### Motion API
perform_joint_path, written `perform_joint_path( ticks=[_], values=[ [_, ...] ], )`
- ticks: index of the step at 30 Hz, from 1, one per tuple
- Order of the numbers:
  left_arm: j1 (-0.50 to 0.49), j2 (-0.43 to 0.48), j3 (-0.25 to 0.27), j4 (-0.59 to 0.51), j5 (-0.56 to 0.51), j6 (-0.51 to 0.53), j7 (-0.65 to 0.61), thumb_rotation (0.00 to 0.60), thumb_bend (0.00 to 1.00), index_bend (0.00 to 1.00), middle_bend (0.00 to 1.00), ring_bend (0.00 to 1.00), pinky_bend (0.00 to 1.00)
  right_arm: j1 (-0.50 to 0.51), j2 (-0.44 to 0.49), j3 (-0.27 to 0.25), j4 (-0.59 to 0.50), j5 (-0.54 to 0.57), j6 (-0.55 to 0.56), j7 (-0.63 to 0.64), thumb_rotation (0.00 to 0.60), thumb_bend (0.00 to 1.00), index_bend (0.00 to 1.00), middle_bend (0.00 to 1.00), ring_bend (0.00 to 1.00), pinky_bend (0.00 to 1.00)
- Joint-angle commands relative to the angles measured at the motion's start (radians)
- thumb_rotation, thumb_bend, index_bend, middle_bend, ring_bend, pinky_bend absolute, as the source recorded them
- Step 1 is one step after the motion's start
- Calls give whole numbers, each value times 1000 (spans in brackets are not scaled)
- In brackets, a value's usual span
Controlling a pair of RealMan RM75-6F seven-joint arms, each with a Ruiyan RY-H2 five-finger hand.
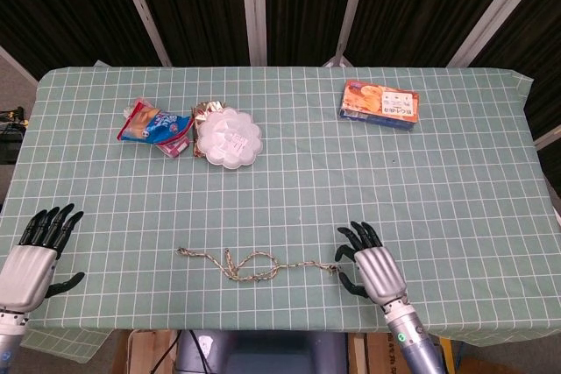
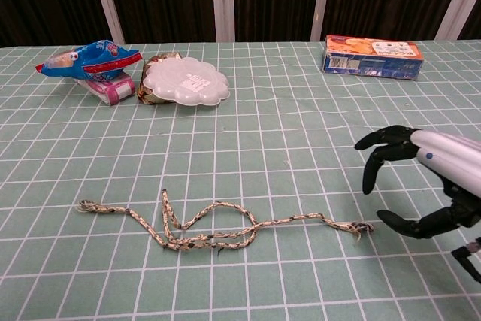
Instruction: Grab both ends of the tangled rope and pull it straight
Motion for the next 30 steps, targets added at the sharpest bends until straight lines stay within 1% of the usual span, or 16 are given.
perform_joint_path(
  ticks=[1,12,21,30],
  values=[
    [-1,1,1,0,1,-1,-3,600,6,0,0,0,0,11,-44,11,20,32,-6,-32,600,385,485,182,0,0],
    [-3,4,0,-1,-5,-5,-11,600,6,0,0,0,0,25,-135,12,86,93,-20,-69,600,385,502,182,0,0],
    [-6,4,0,-1,-9,-11,-14,600,6,0,0,0,0,35,-162,22,123,124,-22,-77,600,385,502,182,0,0],
    [-7,4,0,-2,-10,-12,-15,600,6,0,0,0,0,43,-169,28,137,151,-23,-84,600,386,501,183,0,0]
  ],
)
